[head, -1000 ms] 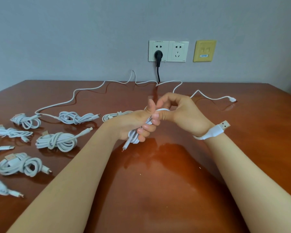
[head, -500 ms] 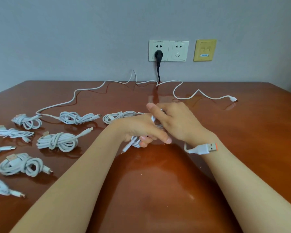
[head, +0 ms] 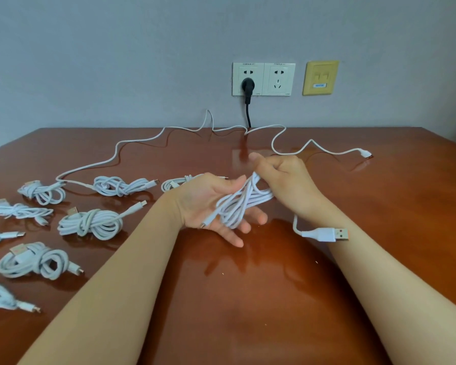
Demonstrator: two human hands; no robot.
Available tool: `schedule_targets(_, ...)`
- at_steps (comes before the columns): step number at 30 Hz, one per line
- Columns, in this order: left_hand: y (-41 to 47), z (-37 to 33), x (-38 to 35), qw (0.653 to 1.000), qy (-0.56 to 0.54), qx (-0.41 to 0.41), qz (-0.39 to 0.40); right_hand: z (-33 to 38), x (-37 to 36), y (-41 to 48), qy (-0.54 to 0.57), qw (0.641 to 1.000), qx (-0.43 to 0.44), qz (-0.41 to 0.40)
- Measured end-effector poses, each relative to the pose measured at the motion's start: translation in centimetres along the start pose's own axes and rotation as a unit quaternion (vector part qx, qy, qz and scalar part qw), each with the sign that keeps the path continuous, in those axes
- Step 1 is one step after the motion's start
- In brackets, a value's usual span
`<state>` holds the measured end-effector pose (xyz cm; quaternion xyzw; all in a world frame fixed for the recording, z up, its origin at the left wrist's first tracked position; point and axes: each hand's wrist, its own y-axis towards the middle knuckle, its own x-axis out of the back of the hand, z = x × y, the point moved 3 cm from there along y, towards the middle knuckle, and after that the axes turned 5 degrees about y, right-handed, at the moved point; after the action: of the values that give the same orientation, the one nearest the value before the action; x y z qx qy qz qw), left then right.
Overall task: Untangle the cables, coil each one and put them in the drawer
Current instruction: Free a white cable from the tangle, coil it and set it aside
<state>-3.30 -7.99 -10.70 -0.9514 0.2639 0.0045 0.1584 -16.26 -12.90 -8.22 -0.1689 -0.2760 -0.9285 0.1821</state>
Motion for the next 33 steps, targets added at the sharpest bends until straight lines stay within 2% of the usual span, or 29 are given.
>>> schedule_targets(1, -0.2, -0.1, -0.2, 0.999, -0.015, 0.018, 0.043, -0.2, 0.3, 0.0, 0.000, 1.000, -0.005, -0.016)
schedule_targets(2, -0.2, -0.2, -0.2, 0.999, 0.004, 0.025, 0.048, -0.4, 0.5, 0.1, -0.005, 1.000, -0.008, -0.029)
schedule_targets(5, 0.3, -0.7, -0.4, 0.996, 0.079, 0.032, -0.001, -0.8, 0.7, 0.1, -0.092, 0.994, -0.019, -0.051)
schedule_targets(8, 0.7, -1.2, -0.9, 0.986, 0.145, 0.043, -0.063, -0.9, 0.8, 0.0, -0.183, 0.978, -0.065, -0.081)
schedule_targets(10, 1.1, -1.6, -1.4, 0.965, 0.226, 0.020, -0.131, -1.2, 1.1, 0.0, -0.202, 0.969, -0.096, -0.104)
schedule_targets(13, 1.8, -2.0, -2.0, 0.913, 0.354, -0.028, -0.200, -1.4, 1.6, 0.0, -0.207, 0.962, -0.118, -0.131)
schedule_targets(17, 2.3, -1.9, -2.1, 0.896, 0.350, -0.102, -0.253, -1.1, 2.3, 0.0, -0.222, 0.963, -0.099, -0.118)
schedule_targets(20, 2.4, -1.9, -2.0, 0.889, 0.342, -0.122, -0.278, -1.3, 2.3, -0.1, -0.264, 0.957, -0.089, -0.080)
schedule_targets(23, 2.6, -1.7, -2.0, 0.892, 0.345, -0.112, -0.271, -1.3, 2.2, -0.1, -0.297, 0.949, -0.084, -0.069)
schedule_targets(28, 2.3, -1.7, -2.0, 0.915, 0.310, -0.098, -0.239, -1.0, 2.6, -0.2, -0.272, 0.956, -0.099, -0.045)
schedule_targets(31, 1.9, -1.8, -2.0, 0.920, 0.328, -0.066, -0.206, -1.0, 4.0, 0.0, -0.247, 0.958, -0.107, -0.099)
schedule_targets(33, 1.6, -1.9, -2.4, 0.928, 0.323, -0.057, -0.177, -1.0, 4.5, 0.4, -0.180, 0.970, -0.109, -0.121)
